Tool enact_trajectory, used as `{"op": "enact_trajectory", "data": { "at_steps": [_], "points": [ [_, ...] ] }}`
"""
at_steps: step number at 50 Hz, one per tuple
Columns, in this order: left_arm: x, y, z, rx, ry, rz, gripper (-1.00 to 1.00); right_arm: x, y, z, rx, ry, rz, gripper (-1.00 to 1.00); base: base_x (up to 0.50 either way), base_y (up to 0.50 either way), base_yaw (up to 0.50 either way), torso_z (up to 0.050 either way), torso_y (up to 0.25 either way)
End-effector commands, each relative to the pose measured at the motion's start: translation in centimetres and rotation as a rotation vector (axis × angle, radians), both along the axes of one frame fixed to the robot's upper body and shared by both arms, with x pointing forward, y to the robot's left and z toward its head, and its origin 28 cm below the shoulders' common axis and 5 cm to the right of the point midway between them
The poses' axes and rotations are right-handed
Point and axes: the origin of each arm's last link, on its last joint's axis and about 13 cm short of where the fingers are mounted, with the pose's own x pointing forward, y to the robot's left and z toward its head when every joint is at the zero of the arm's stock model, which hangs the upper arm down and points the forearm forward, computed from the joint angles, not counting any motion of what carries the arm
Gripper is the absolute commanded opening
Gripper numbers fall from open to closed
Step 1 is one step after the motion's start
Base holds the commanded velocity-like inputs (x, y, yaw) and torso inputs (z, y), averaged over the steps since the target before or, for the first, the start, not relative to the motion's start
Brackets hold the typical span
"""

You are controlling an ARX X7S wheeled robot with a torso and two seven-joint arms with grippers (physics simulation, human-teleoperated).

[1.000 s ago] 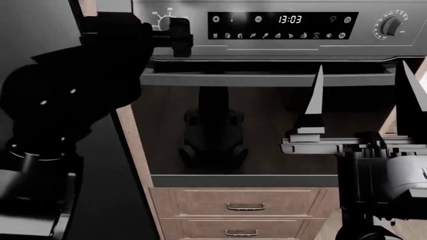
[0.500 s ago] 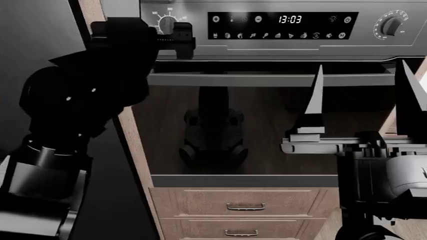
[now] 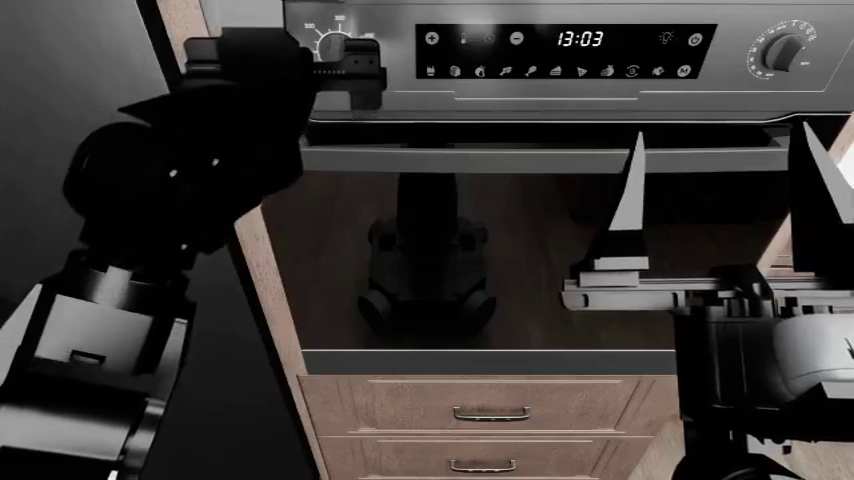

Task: Preheat the oven by turning the temperature knob.

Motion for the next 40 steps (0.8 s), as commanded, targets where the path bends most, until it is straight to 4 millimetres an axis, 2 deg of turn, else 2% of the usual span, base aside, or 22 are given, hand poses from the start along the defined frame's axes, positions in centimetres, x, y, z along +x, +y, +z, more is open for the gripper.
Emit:
{"op": "enact_trajectory", "data": {
  "at_steps": [1,13,40],
  "points": [
    [0.63,-0.04,0.10,0.005,-0.001,0.005,1.00,-0.12,0.02,0.01,-0.001,0.002,0.003,1.00,0.00,0.00,0.00,0.000,0.000],
    [0.80,-0.58,-0.73,0.000,0.012,-0.008,1.00,0.06,0.04,-0.06,-0.002,0.004,0.003,1.00,0.00,0.00,0.00,0.000,0.000],
    [0.58,-1.02,-0.62,-0.020,0.007,-0.078,1.00,0.15,0.06,-0.18,-0.006,0.007,0.004,1.00,0.00,0.00,0.00,0.000,0.000]
  ]
}}
